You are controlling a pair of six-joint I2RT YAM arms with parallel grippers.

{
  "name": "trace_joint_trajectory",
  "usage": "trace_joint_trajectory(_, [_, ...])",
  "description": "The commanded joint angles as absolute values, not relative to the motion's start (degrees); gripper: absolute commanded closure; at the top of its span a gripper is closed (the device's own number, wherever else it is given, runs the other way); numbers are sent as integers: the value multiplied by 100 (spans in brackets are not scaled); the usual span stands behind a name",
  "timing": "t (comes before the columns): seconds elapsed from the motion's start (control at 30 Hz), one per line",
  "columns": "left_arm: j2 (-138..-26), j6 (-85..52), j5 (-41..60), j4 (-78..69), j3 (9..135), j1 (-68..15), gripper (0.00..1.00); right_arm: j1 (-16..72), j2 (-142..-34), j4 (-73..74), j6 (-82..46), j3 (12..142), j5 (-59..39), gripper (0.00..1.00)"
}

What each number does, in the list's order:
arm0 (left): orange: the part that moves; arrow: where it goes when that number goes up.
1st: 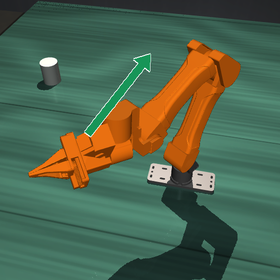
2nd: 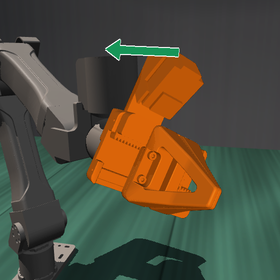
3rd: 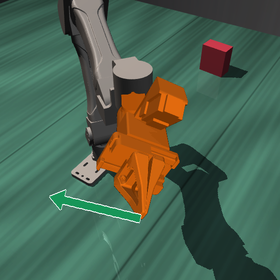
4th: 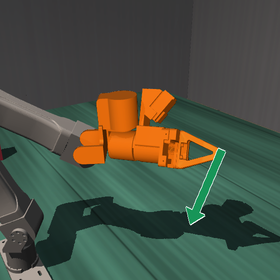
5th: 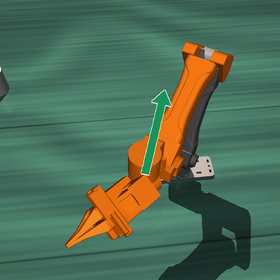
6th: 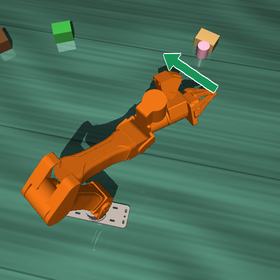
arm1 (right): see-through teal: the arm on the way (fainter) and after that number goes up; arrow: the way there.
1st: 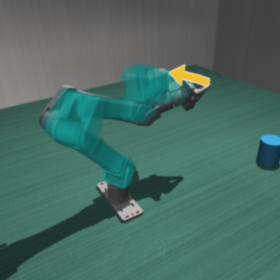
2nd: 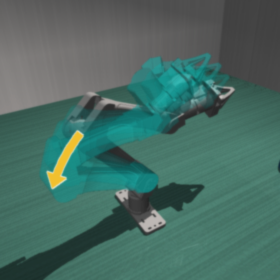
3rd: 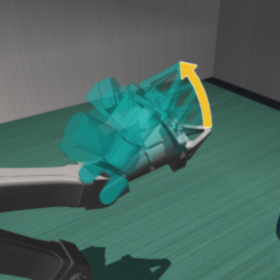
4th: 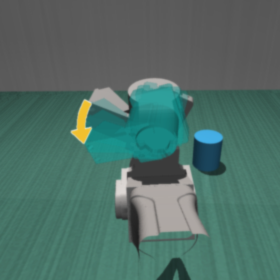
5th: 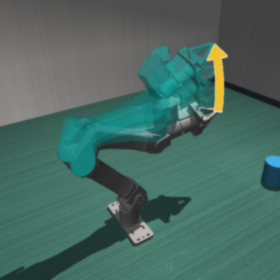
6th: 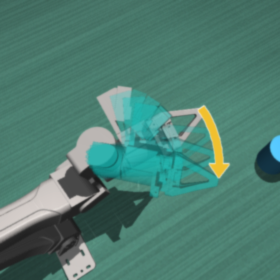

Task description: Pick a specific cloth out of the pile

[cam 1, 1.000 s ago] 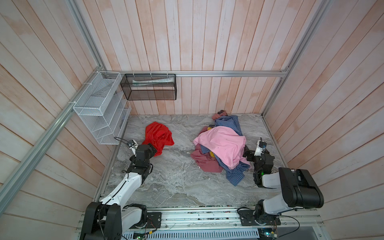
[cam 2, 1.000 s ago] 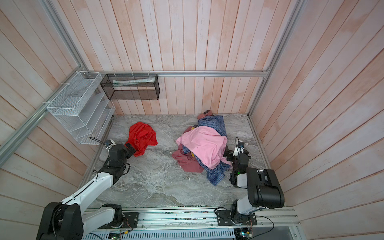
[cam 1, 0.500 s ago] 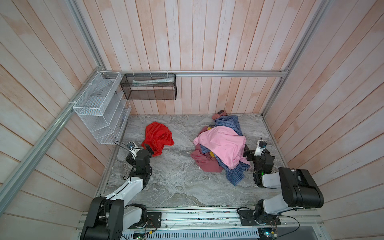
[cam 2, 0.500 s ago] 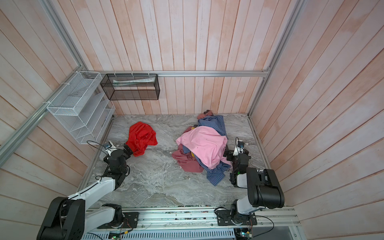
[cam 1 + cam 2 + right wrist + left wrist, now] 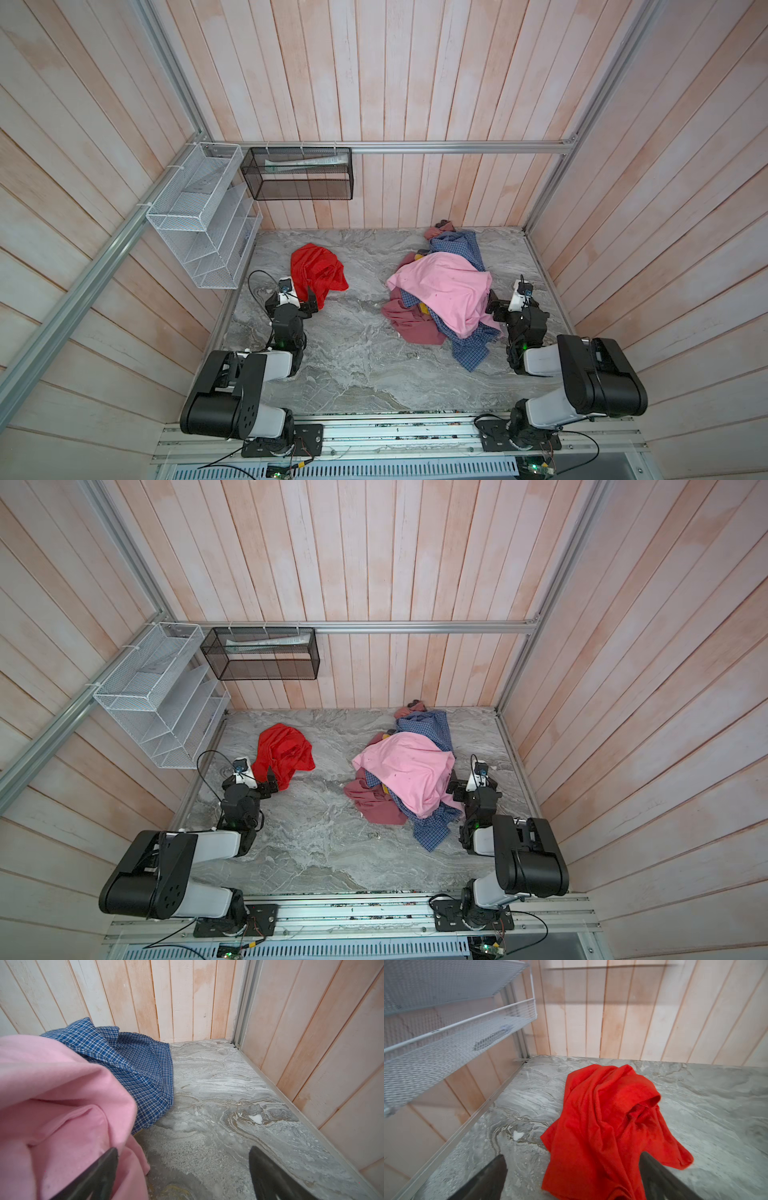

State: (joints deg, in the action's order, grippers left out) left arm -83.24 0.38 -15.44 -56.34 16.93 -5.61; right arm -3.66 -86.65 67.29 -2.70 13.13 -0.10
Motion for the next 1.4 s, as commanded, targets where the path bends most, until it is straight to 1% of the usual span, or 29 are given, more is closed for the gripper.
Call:
trace_joint_trajectory(0.0, [-8504,271,-884,-6250,1629,-432,0,-319,-8680,6823,-199,1419,-9,2])
trace_joint_trajectory(0.07, [-8560,72,-702,-6267,1584,-266,0,-315,-8682,6824,-199,1423,-1,2])
trace_joint_trajectory(0.1, [-8726,-54,-585,-6444,1516,-115,0,-311,-8684,6820,-195,1423,-9,2])
trace_joint_trajectory(0.13, [-8959,-157,-672,-6903,1475,-34,0,-315,-8684,6821,-200,1419,-5,2])
trace_joint_trajectory(0.17, [-8934,-282,-777,-6824,1533,12,0,-309,-8684,6820,-194,1424,-7,2])
trace_joint_trajectory(0.2, [-8744,-327,-750,-6262,1624,26,0,-315,-8684,6828,-198,1414,-3,2])
trace_joint_trajectory(0.27, [-8930,-279,-822,-6771,1512,18,0,-316,-8679,6827,-199,1424,0,2])
trace_joint_trajectory(0.37, [-8798,-307,-796,-6411,1598,18,0,-311,-8682,6825,-197,1419,-1,2])
trace_joint_trajectory(1.37, [-8825,-270,-848,-6456,1593,0,0,-313,-8684,6821,-200,1424,-4,2])
